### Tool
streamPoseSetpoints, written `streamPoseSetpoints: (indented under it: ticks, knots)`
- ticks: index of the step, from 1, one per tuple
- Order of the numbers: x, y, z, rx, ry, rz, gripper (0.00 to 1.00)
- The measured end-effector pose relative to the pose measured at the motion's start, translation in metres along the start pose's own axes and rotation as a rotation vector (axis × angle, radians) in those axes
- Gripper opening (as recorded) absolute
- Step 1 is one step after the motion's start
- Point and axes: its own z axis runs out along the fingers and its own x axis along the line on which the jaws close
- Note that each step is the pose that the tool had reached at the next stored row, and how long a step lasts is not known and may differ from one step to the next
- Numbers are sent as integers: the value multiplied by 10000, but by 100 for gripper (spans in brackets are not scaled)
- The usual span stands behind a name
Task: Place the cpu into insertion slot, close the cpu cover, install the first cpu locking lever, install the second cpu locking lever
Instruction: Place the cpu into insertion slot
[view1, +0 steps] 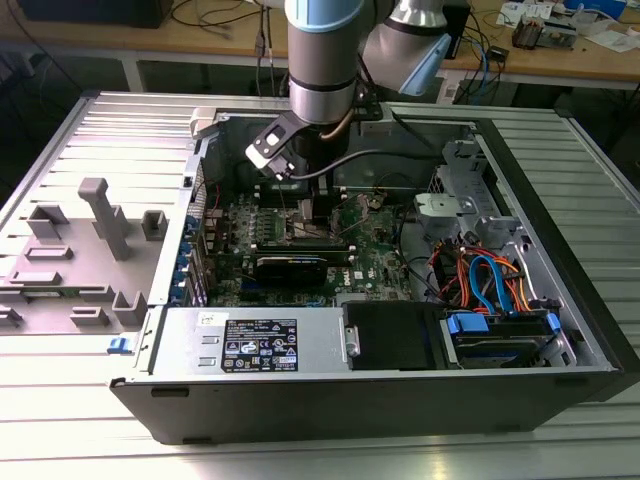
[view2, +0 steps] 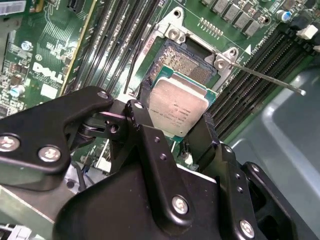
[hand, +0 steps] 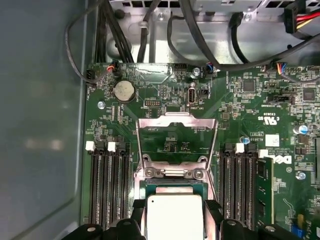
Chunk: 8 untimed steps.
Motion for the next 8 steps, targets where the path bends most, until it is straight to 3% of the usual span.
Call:
streamPoseSetpoints:
  ticks: [3, 6, 8]
  knots:
    - [0, -10, 61, -2, 2, -1, 54]
    - [-1, -11, 64, 1, -2, -1, 54]
    - [-1, -20, 116, 0, 0, -1, 54]
